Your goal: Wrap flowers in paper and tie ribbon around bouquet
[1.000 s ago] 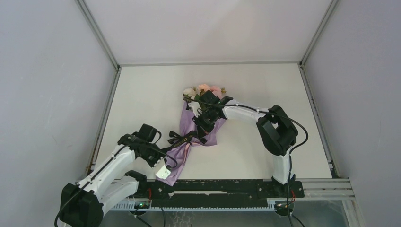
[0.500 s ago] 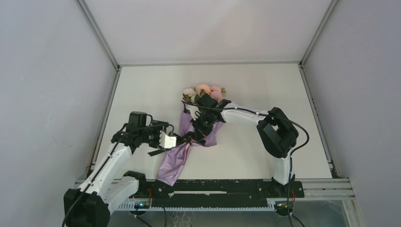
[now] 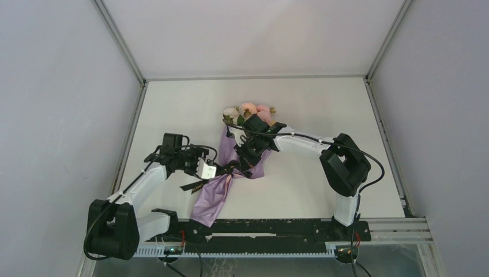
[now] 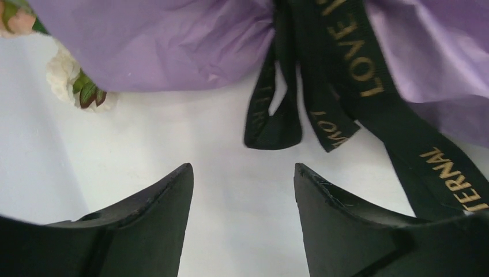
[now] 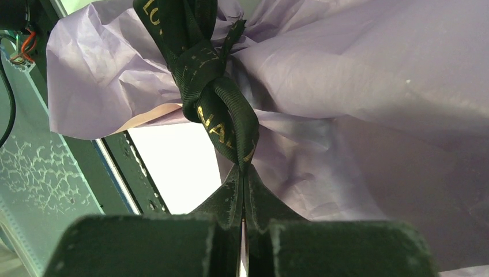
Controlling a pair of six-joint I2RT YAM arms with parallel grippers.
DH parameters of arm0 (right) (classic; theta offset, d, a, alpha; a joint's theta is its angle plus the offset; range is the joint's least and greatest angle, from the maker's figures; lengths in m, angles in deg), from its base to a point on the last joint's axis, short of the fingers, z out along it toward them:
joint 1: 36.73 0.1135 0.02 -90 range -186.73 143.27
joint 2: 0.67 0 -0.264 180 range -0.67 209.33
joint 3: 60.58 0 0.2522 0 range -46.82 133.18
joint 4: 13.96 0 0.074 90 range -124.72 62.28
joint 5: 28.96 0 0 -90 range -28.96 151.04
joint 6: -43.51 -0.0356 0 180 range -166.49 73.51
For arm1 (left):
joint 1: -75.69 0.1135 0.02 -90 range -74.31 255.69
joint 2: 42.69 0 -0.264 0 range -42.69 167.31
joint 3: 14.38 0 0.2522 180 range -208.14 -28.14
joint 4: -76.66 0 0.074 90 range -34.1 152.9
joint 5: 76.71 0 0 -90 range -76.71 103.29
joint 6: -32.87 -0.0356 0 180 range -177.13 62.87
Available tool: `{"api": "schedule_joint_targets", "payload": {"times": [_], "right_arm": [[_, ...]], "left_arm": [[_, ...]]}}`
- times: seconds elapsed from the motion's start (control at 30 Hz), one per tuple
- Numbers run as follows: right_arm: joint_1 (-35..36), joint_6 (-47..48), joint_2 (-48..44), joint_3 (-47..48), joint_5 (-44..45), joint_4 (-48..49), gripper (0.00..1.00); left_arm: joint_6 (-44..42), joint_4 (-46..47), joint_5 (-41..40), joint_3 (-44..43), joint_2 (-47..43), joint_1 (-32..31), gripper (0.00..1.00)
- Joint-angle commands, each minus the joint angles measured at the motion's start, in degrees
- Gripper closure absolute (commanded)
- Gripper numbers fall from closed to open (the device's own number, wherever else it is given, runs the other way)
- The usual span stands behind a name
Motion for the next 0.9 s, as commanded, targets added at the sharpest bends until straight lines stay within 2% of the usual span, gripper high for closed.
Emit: {"api": "schedule_joint_targets", "payload": {"times": [0.0, 0.1, 0.2, 0.23, 0.4, 0.57, 0.8, 0.83, 0.87], "right_arm": [[0.04, -1.13, -2.74, -0.25, -0.2, 2.43, 1.0], [0.06, -1.25, -2.8, -0.18, -0.37, 2.65, 1.0], [0.08, -1.31, -3.13, -0.24, -0.16, 2.53, 1.0], [0.1, -1.38, -3.22, -0.2, -0.18, 2.52, 1.0], [0.13, -1.49, -3.71, -0.72, -0.4, 3.05, 1.0], [0.18, -1.49, -3.78, -0.7, -0.54, 3.27, 1.0], [0.16, -1.4, -3.78, -0.73, -0.66, 2.88, 1.0], [0.2, -1.41, -3.8, -0.77, -0.65, 2.97, 1.0], [0.27, -1.4, -3.84, -0.75, -0.71, 3.0, 1.0]], "left_arm": [[-10.24, -6.97, 4.51, -0.15, -1.58, -0.59, 0.32], [-13.24, -6.58, 4.38, 1.7, -1.05, -1.78, 0.42], [-10.74, -2.58, 5.05, 2.26, -0.42, -2.76, 0.62], [-9.29, -0.4, 4.98, 2.52, -0.29, -3.35, 0.63], [-8.63, 5.24, 1.96, 3.89, 1.34, -3.75, 0.59], [-11.27, 4.83, 2.09, 4.3, 1.7, -3.9, 0.57], [-5.92, 12.24, 2.92, 4.17, 3.68, -4.54, 0.43], [-5.8, 12.79, 3.09, 4.3, 4.11, -4.61, 0.45], [-6.33, 13.1, 3.27, 4.65, 4.36, -4.67, 0.51]]}}
